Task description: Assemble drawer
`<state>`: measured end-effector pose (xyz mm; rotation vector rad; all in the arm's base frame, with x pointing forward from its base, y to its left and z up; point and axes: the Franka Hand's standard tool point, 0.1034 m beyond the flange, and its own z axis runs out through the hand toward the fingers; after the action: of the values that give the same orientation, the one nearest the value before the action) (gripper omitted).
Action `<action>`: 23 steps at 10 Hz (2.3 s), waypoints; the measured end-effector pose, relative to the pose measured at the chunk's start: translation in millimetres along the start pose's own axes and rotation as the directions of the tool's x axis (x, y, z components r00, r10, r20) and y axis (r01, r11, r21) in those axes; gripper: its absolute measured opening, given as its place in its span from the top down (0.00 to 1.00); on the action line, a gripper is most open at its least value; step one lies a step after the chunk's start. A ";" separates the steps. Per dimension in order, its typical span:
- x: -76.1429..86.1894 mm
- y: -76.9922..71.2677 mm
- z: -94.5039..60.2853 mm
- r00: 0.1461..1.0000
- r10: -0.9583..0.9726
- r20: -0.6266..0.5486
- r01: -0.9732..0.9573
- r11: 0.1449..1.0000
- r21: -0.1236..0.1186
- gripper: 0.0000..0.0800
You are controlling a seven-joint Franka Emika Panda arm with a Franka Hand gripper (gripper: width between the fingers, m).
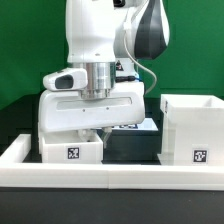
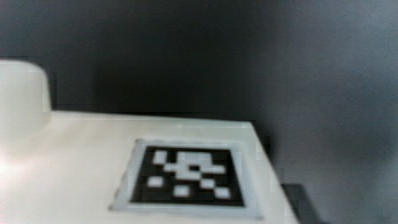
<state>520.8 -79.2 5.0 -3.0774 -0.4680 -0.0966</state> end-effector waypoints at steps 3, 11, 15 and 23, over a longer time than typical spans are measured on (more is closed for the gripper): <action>0.0 0.1 0.0 1.000 0.000 0.000 0.000 1.000 0.000 0.95; 6.9 -15.6 -10.8 0.990 -0.134 0.034 0.133 0.991 0.027 0.95; 5.1 -16.1 -7.5 0.957 -0.287 0.034 0.286 0.958 0.028 0.95; 0.4 -26.2 -7.2 0.667 -0.744 0.033 0.743 0.668 0.032 0.95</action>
Offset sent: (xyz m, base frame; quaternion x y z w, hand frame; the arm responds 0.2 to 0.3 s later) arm 0.0000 0.0000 0.0000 0.0000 0.0000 0.0000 1.0000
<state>513.0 -54.3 12.7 -2.6359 -1.6923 -0.0347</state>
